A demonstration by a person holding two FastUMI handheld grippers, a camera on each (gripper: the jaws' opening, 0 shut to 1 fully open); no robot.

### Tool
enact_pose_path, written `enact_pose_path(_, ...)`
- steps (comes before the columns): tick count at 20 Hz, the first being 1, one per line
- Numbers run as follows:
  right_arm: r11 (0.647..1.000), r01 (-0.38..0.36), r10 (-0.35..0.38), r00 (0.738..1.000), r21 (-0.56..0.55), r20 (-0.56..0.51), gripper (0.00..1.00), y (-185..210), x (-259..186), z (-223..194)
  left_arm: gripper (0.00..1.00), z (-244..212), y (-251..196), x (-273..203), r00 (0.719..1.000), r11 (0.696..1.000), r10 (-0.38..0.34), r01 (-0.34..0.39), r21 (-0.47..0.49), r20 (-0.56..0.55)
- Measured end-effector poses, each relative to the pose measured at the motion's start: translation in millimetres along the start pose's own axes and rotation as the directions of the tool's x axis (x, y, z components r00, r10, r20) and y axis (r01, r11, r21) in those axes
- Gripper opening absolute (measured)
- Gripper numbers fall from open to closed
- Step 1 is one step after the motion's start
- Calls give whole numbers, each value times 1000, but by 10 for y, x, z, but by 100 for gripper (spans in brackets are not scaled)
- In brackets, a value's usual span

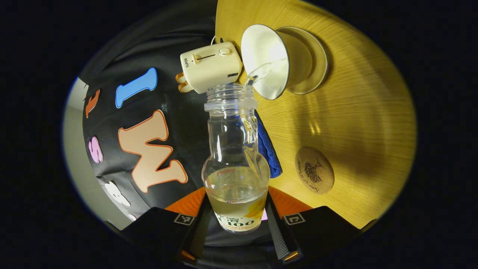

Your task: Open the teacup lid with one hand, grasp the water bottle and pour water into the teacup with the other hand; after pouring, place the water bottle on the coaster and then close the teacup lid.

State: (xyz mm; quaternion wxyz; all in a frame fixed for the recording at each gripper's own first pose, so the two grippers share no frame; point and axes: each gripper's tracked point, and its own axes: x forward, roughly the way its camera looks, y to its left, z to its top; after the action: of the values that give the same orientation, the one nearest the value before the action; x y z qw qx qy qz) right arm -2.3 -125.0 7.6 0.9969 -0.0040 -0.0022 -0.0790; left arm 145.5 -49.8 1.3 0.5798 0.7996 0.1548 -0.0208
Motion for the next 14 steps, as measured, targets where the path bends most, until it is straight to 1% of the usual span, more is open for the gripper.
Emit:
enact_pose_path(7, 1000, -2, 2, 1000, 0, 0, 32, 3, -4, -3, 70, -51, 173, -50, 999, 999, 33, -33, 43, 0)
enact_pose_path(14, 1000, -3, 3, 1000, 0, 0, 31, 2, -1, 2, 70, -38, 302, -73, 999, 993, 50, -49, 104, 1)
